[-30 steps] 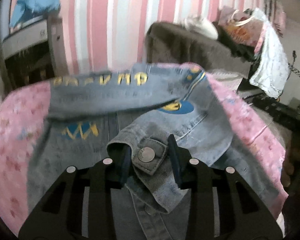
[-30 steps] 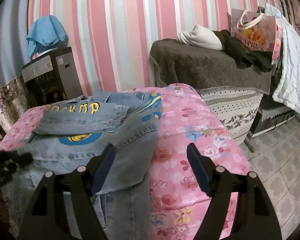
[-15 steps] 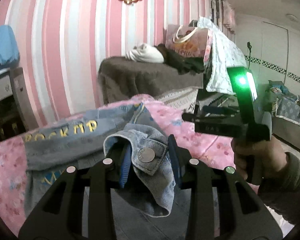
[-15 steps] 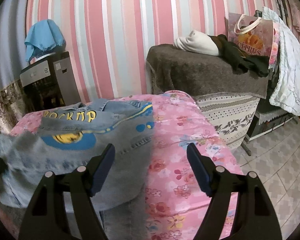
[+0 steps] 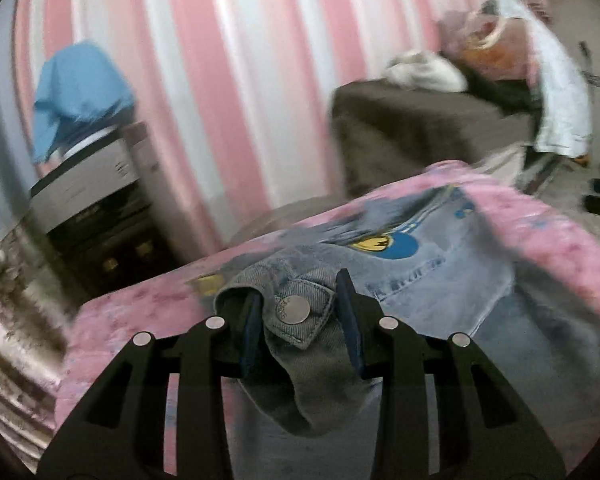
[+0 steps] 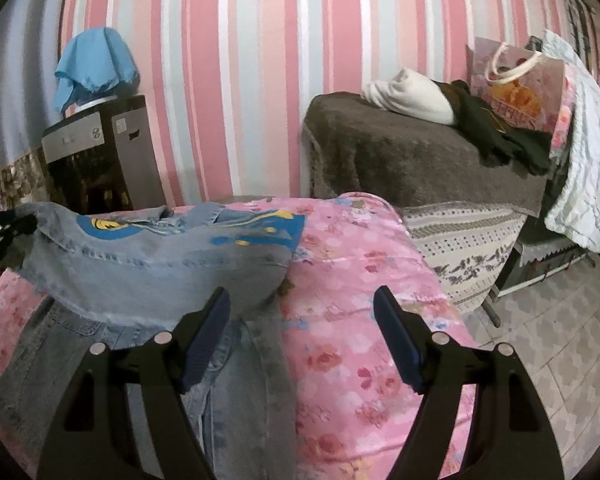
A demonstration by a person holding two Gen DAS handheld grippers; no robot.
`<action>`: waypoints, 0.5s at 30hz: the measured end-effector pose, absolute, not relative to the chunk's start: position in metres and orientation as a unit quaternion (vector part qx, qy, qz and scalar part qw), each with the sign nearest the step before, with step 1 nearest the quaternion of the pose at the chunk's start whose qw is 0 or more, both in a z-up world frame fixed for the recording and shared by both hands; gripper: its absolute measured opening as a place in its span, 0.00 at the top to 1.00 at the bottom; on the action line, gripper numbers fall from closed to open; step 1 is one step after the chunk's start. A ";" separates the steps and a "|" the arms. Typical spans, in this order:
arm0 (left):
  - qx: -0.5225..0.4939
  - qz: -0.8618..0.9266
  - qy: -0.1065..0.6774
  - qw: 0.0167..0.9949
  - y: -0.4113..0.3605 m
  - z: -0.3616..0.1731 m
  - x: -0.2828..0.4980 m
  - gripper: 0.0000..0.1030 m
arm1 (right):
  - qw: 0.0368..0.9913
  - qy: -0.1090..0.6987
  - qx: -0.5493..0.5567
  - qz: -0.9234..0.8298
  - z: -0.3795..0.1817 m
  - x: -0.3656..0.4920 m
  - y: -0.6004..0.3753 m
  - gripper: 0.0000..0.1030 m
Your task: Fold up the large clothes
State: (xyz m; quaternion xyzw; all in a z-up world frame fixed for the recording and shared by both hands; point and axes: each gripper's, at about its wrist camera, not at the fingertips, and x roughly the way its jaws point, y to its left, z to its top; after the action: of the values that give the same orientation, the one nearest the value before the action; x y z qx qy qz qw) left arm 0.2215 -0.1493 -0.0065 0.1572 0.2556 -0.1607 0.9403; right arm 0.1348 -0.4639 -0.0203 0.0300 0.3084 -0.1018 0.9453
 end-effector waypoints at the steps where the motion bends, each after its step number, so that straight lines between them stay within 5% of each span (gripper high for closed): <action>1: 0.159 -0.150 0.259 0.941 -0.140 -0.010 0.233 0.66 | 0.945 0.312 0.028 -0.099 -0.020 0.141 -0.461 0.28; 11: 0.175 -0.082 0.319 0.928 -0.101 -0.059 0.330 0.55 | 0.923 0.381 0.012 -0.056 -0.046 0.241 -0.447 0.27; 12: 0.172 -0.081 0.325 0.927 -0.100 -0.064 0.338 0.51 | 0.918 0.392 0.018 -0.055 -0.053 0.254 -0.449 0.27; 15: 0.160 -0.071 0.334 0.926 -0.093 -0.071 0.351 0.19 | 0.909 0.410 0.040 -0.054 -0.071 0.284 -0.451 0.27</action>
State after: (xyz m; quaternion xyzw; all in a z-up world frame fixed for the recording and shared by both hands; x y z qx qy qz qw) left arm 0.3505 -0.0928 -0.0711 0.1601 0.3339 -0.0707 0.9262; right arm 0.2840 -0.4505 -0.0712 0.0404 0.4104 -0.0541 0.9094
